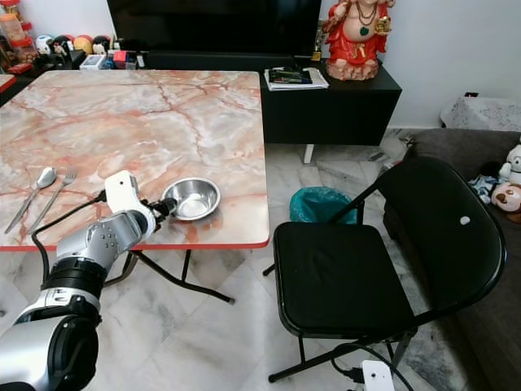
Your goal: Setting the table
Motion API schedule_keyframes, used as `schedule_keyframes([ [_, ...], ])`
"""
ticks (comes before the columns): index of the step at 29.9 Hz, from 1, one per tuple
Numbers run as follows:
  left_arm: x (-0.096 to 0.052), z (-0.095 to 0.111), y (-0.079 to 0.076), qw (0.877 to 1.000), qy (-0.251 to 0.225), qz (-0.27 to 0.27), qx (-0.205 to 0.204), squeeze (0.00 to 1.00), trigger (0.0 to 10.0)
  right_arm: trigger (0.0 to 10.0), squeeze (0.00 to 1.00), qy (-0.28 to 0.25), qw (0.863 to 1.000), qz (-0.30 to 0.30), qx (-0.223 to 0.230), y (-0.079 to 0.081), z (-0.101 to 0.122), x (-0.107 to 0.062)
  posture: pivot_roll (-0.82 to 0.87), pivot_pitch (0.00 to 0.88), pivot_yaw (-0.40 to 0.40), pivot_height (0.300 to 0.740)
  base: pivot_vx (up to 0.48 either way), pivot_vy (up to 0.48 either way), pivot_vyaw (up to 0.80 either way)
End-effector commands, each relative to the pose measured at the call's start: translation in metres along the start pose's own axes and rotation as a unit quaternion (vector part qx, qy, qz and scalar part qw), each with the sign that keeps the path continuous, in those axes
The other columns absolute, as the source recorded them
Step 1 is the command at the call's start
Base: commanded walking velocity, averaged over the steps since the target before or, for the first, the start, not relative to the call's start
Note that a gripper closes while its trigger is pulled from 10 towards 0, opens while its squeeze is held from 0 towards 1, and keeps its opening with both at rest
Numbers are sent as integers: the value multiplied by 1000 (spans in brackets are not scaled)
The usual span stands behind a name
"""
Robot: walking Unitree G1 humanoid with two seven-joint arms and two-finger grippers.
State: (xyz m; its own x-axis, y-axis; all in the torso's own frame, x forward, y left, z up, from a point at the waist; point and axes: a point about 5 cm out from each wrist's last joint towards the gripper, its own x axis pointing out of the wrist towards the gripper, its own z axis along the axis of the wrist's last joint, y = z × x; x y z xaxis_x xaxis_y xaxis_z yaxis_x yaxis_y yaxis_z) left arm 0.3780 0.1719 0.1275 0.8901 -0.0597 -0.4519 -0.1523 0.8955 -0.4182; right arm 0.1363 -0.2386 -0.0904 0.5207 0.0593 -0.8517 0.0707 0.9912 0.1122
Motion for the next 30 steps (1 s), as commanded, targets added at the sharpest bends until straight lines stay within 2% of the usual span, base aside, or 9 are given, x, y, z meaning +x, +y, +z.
schedule_keyframes([
  [1,1,5,-6,1000,-9,-8,-3,0,10000,10000,0,-5,1000,-4,8,-1,0,0,-12,3,-2,740,0,0,0],
  [16,6,6,-14,1000,-8,-16,-14,0,10000,10000,0,-9,1000,-7,11,-1,3,0,-22,29,2,740,0,0,0],
  [17,6,5,-14,1000,-6,-16,-16,0,8078,10000,0,-9,1000,-7,13,-1,3,0,-22,31,3,740,0,0,0],
  [19,7,5,-14,1000,-6,-18,-19,0,8078,10000,0,-10,1000,-7,14,-1,3,0,-22,31,3,740,0,0,0],
  [20,7,5,-14,1000,-5,-17,-20,0,5608,10000,0,-10,1000,-8,13,-1,3,0,-22,32,3,740,0,0,0],
  [23,7,5,-14,1000,-5,-17,-20,0,5608,10000,0,-10,1000,-8,13,-1,3,1,-22,32,3,740,0,0,0],
  [24,8,4,-14,1000,-4,-17,-19,0,0,10000,0,-10,1000,-8,14,0,4,1,-23,37,5,740,0,0,0],
  [30,9,3,-13,1000,1,-16,-19,0,0,10000,0,-12,1000,-8,14,0,5,1,-23,41,6,740,0,0,0],
])
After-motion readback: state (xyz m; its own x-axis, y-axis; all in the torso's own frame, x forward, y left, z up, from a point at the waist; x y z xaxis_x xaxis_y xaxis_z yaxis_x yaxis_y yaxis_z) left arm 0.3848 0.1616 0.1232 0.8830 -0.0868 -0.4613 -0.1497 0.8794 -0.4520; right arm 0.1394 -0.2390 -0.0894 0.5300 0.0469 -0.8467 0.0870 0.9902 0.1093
